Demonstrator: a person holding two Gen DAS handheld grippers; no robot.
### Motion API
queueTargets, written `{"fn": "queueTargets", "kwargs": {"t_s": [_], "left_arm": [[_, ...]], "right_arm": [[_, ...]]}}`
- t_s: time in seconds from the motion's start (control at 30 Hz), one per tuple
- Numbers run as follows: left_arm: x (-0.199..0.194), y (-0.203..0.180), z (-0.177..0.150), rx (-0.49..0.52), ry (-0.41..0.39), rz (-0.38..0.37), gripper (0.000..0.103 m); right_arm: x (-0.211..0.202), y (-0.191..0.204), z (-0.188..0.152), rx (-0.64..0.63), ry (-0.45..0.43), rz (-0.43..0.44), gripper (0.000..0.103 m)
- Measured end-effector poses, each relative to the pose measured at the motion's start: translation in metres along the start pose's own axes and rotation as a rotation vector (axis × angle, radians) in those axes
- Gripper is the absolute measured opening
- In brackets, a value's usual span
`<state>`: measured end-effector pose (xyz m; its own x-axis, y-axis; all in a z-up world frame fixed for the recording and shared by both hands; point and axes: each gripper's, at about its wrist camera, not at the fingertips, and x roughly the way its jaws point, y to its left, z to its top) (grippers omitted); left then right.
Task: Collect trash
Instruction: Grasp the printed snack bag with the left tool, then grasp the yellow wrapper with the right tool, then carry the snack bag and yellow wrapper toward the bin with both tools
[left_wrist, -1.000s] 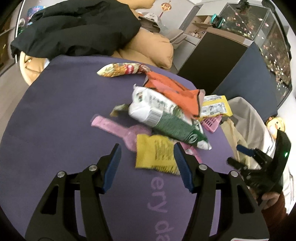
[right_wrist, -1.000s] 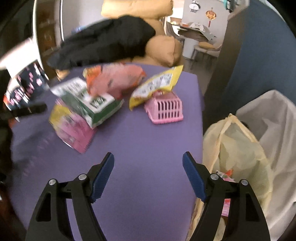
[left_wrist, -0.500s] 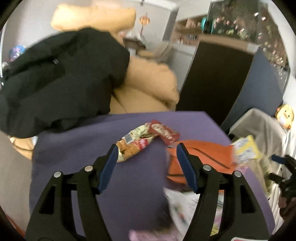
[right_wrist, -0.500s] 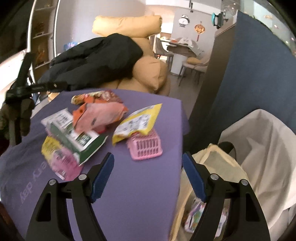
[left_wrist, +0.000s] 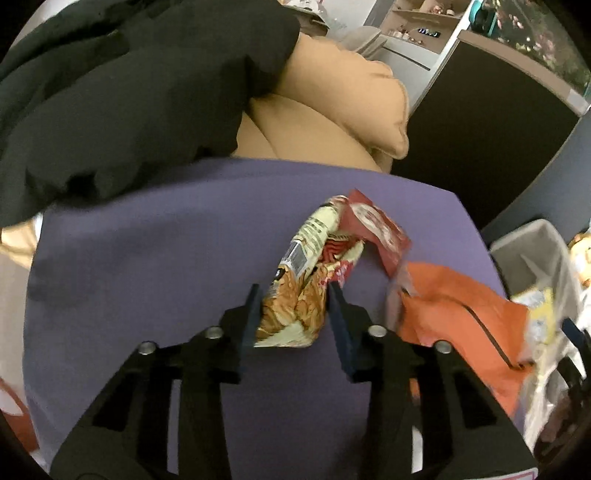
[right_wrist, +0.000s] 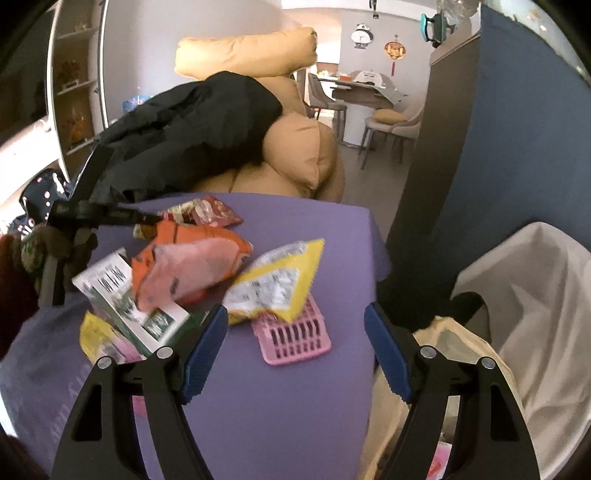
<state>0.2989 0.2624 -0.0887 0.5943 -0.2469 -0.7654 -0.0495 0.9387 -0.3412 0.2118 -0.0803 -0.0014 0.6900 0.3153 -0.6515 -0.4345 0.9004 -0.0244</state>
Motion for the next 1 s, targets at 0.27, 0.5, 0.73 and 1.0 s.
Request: {"fn": "queueTargets", "kwargs": {"t_s": [0.27,0.5,0.73,1.0], "left_arm": [[-0.067,-0.002,-0.056,-0.054,-0.123,-0.024,0.031],[-0.107,-0.009,-0.077,-0.084,-0.188,-0.073,0.031],[-0.124,-0.03,-0.097,-0.071,-0.217,-0.085,0.031],[-0.14,-0.051,-0.103,-0.052,-0.25,-0.084,0.032]], "right_arm": [[0.02,-0.003,0.012,0.07,0.026,0.033,0.057],[0.042,-0.009,0.016,0.114,0.048,0.009,0.041],[0.039,0.016,0.015,0.059,0.074,0.107,0.022],[0.001,0.023,0.027,0.047,0.022,0.144,0.013]]}}
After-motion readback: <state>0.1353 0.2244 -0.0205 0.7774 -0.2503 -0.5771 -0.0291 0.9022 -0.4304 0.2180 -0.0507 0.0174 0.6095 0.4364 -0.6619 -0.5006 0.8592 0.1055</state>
